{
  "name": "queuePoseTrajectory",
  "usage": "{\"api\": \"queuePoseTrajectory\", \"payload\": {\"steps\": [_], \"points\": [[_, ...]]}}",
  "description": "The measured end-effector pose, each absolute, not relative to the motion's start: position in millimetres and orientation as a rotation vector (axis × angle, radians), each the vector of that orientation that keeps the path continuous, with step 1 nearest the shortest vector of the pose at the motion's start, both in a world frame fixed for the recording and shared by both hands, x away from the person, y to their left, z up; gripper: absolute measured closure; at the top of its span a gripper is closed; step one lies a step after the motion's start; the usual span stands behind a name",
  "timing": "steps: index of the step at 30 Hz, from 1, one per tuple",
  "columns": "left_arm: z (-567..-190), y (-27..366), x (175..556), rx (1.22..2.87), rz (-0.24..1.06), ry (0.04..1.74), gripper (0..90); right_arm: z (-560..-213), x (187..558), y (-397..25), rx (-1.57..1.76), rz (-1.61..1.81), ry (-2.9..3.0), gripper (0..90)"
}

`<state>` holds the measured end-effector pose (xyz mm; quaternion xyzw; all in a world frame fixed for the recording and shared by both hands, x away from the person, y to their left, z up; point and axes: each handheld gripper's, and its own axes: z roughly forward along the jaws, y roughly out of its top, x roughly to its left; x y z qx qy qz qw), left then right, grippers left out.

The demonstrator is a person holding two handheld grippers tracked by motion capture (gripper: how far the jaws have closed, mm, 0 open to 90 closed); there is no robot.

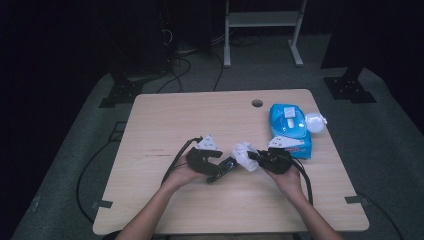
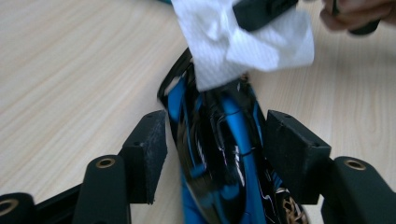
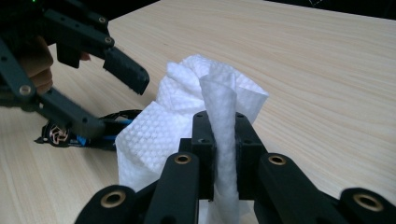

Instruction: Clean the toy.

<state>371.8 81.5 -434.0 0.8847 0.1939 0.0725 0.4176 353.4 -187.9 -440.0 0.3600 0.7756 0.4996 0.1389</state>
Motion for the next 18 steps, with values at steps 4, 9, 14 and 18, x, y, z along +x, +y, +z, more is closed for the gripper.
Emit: {"api": "queuePoseTrajectory", "payload": {"steps": [4,9,14,18], "points": [[-445.5,74.1,368.7,2.293,0.209,0.467,37.5,-441.5,352.9,-191.6,1.049,1.431,2.243,81.5],[-450.5,71.6,369.3,2.319,0.282,0.462,36.5,-446.0,352.1,-196.0,1.054,1.397,2.260,81.5],[-454.4,69.5,367.4,2.330,0.244,0.413,25.9,-446.7,349.7,-204.7,1.060,1.375,2.265,81.4],[-454.5,67.7,365.6,2.335,0.243,0.389,23.6,-445.6,345.5,-215.4,1.057,1.359,2.268,81.2]]}}
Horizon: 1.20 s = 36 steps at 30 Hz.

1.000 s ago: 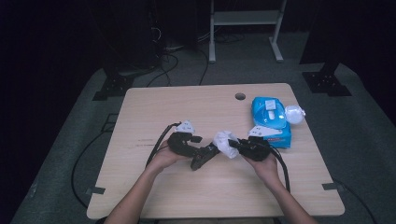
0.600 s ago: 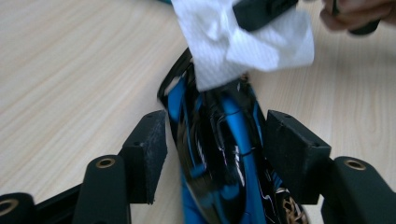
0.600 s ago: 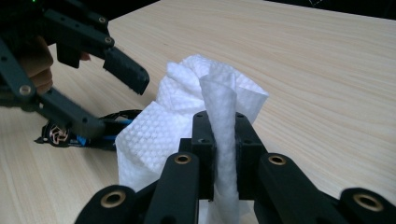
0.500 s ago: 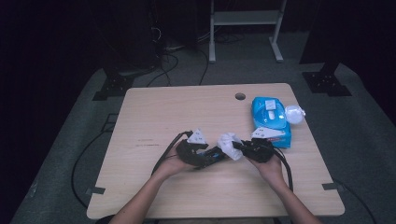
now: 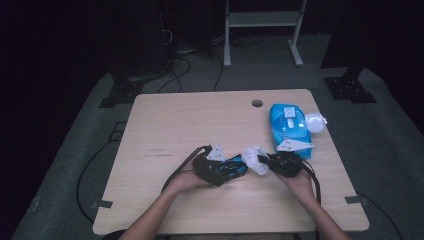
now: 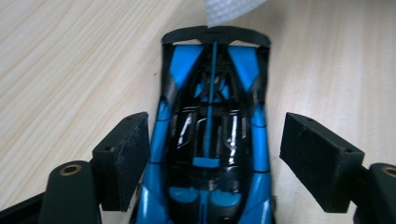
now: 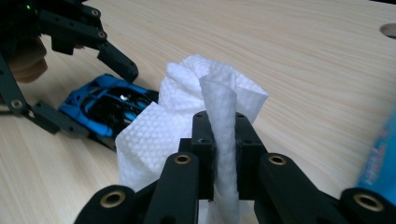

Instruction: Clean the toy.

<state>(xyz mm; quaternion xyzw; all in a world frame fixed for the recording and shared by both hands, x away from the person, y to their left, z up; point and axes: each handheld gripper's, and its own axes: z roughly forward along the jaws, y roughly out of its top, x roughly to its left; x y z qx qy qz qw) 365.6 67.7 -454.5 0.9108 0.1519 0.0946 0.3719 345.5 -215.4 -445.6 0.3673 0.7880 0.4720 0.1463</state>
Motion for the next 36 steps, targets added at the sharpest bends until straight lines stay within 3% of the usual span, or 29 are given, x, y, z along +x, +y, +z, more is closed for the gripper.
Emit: {"api": "queuePoseTrajectory", "payload": {"steps": [12,13,15,18,22,36], "points": [[-453.3,71.9,365.1,2.318,0.247,0.393,22.2,-459.3,327.9,-255.2,1.067,1.269,2.326,78.1],[-452.7,72.6,365.5,2.317,0.250,0.389,22.2,-461.6,326.9,-258.3,1.072,1.255,2.329,75.9],[-451.4,73.7,366.2,2.307,0.242,0.395,22.2,-466.3,325.6,-264.7,1.088,1.235,2.336,60.0],[-449.5,74.6,367.2,2.297,0.250,0.390,22.0,-471.1,325.0,-272.7,1.116,1.249,2.341,48.5],[-447.8,76.8,367.7,2.287,0.250,0.396,21.5,-468.1,324.2,-280.2,1.116,1.321,2.314,42.5],[-439.6,91.5,367.4,2.280,0.256,0.413,19.2,-452.7,312.5,-304.8,1.109,1.445,2.249,37.1]]}}
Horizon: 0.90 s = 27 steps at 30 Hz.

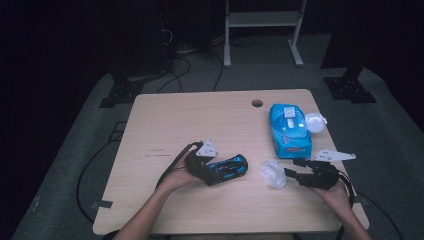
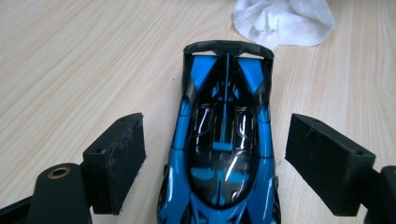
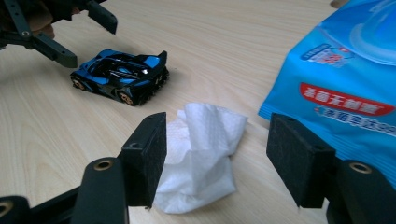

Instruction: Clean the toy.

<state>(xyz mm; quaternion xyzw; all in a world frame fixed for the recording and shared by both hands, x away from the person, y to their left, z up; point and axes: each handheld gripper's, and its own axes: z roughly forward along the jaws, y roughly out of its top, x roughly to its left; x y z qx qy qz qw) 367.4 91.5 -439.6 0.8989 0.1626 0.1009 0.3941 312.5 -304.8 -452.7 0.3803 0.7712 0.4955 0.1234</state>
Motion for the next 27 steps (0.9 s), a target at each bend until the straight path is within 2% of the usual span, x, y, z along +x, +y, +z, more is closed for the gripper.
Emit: {"api": "queuePoseTrajectory", "payload": {"steps": [16,27], "points": [[-436.7,120.0,363.7,2.265,0.339,0.484,19.1,-454.1,305.7,-323.9,1.166,1.442,2.204,35.2],[-441.0,149.0,357.2,2.246,0.350,0.559,18.8,-455.0,305.2,-325.6,1.183,1.408,2.212,34.3]]}}
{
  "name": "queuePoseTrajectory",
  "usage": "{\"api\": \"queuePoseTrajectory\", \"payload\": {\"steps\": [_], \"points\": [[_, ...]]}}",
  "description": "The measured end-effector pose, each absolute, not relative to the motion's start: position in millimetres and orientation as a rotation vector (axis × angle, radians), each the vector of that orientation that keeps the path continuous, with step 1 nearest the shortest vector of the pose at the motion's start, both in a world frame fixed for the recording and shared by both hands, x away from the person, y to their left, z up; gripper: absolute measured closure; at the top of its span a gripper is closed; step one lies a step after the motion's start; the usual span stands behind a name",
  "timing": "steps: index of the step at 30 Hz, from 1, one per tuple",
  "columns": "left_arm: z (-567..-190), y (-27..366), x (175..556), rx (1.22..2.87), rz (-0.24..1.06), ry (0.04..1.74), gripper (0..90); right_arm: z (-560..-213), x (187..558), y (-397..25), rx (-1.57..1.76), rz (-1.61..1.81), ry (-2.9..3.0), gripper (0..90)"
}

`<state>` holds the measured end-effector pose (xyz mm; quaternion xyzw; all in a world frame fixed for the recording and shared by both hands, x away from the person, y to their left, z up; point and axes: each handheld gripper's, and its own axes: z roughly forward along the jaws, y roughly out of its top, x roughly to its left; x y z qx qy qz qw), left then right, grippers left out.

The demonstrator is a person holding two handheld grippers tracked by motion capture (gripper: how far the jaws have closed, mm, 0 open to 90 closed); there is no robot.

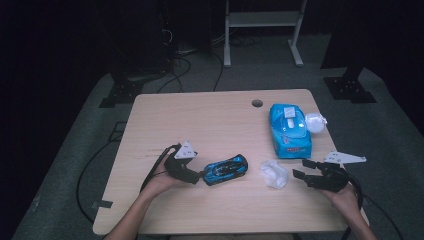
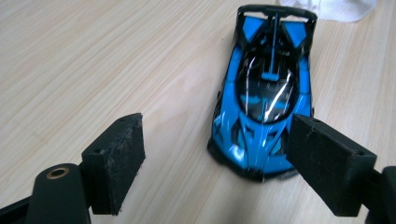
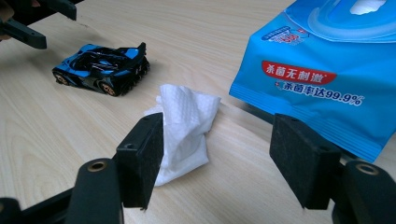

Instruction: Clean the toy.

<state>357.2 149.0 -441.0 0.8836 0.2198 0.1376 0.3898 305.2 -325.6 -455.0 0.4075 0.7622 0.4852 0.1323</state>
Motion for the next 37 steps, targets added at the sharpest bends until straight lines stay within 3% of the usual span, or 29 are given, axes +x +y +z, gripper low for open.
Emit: {"api": "queuePoseTrajectory", "payload": {"steps": [23,37], "points": [[-441.2,183.5,341.5,2.225,0.372,0.627,17.5,-456.5,299.3,-326.5,1.197,1.393,2.222,33.2],[-461.6,195.4,331.4,2.189,0.360,0.699,16.8,-468.3,293.0,-325.6,1.220,1.408,2.202,29.3]]}}
